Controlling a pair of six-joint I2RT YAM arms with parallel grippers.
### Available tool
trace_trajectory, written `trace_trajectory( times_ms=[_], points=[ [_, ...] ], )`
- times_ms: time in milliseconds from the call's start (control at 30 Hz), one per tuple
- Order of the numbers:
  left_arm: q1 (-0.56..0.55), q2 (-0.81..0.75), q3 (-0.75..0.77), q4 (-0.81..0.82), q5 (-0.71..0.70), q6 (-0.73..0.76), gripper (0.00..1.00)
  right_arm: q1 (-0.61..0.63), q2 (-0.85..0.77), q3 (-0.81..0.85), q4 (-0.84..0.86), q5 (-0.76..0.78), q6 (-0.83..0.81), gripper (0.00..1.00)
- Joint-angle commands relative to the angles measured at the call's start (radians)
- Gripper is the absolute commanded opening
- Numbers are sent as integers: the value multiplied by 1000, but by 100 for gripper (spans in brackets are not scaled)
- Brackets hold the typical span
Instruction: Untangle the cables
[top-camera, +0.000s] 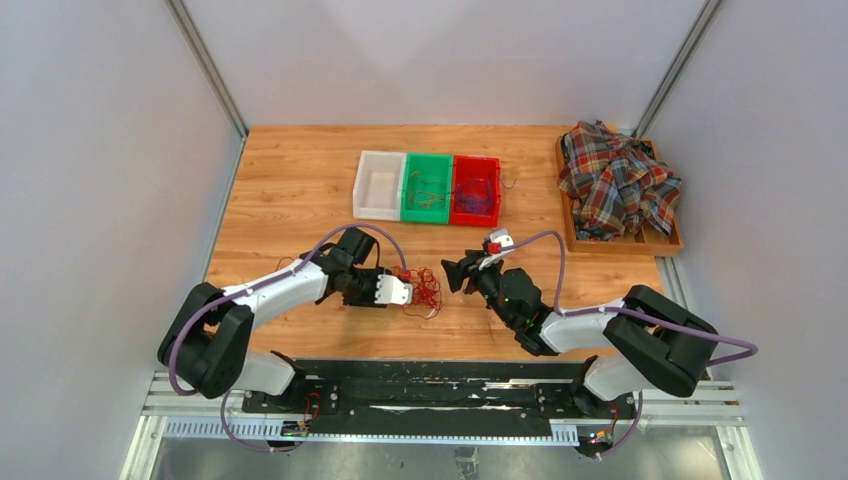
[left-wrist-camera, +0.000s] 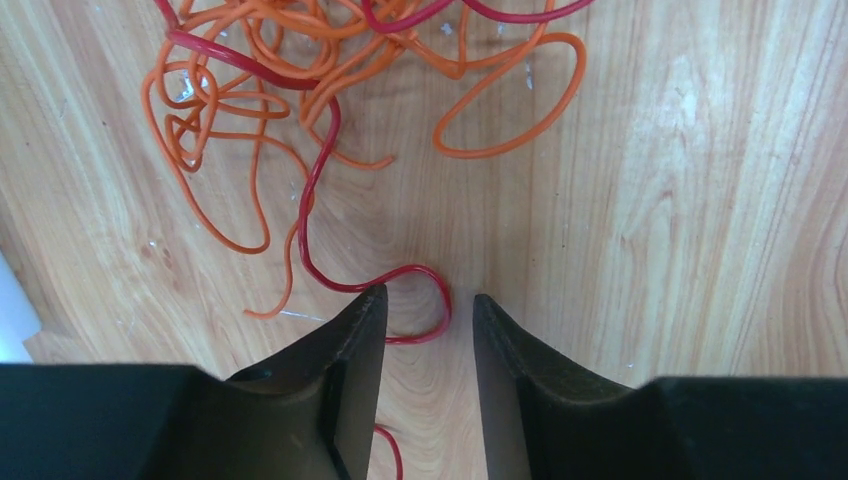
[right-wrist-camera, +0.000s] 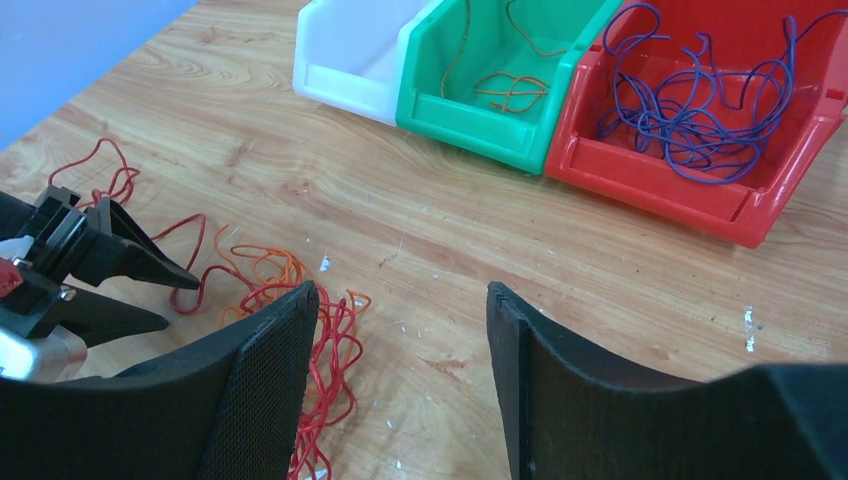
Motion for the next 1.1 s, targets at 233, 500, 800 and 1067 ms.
trace_trajectory(
  times_ms=[233, 500, 800, 1067],
  points=[
    [20, 57, 42, -81, 43, 94, 13, -30, 71, -29, 162, 9, 5, 62],
    [19, -54, 238, -287, 141, -17, 1, -37, 77, -52, 247, -65, 14, 68],
    [19, -274, 392, -369, 213, -88, 1, -32, -54, -5, 160, -230, -49, 82],
    [20, -328, 554, -404, 225, -137, 1, -18, -26, 226, 29, -552, -78, 83]
  ],
)
